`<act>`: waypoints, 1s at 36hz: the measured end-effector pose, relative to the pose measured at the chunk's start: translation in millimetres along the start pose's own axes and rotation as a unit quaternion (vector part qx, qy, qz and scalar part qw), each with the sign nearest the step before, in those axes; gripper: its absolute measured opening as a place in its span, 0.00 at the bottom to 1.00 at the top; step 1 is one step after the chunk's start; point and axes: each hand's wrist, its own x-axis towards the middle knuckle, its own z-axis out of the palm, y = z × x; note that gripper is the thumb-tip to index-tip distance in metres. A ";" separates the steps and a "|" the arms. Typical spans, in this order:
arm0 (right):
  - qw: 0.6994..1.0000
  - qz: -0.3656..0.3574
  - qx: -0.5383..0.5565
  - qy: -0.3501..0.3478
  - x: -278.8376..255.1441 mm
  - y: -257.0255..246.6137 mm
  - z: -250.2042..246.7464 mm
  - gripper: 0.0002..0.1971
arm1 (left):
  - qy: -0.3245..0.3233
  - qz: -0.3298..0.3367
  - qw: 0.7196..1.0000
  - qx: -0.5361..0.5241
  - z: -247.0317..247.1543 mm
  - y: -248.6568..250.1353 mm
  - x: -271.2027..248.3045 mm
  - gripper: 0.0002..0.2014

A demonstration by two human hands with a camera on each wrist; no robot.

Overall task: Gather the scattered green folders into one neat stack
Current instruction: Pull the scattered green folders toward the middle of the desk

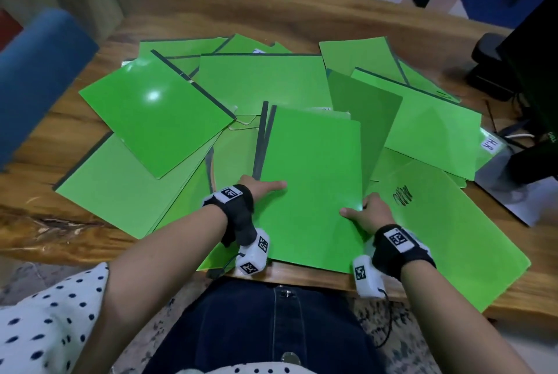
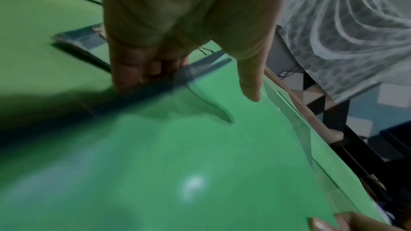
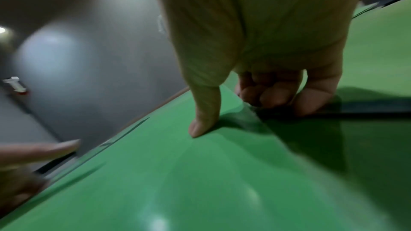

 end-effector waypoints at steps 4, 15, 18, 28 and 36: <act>0.998 -0.044 -0.035 -0.020 -8.6 -14.2 16.8 0.32 | 0.081 0.005 0.997 0.008 -10.2 -6.6 -1.1 0.43; 0.993 -0.096 -0.011 0.062 33.3 -75.3 -13.3 0.11 | 0.220 0.123 0.962 -0.103 -85.5 -26.0 17.2 0.40; 0.994 -0.074 0.036 0.069 54.5 -97.9 -18.1 0.09 | 0.236 0.120 0.960 -0.090 -98.6 -23.0 30.4 0.32; 0.987 -0.069 0.077 0.120 122.3 -159.1 -8.4 0.25 | 0.177 0.003 0.984 0.014 -114.0 -15.6 78.6 0.38; 0.983 -0.056 -0.035 0.171 152.0 -197.1 -6.9 0.39 | 0.164 -0.029 0.981 0.102 -118.2 -8.8 92.3 0.37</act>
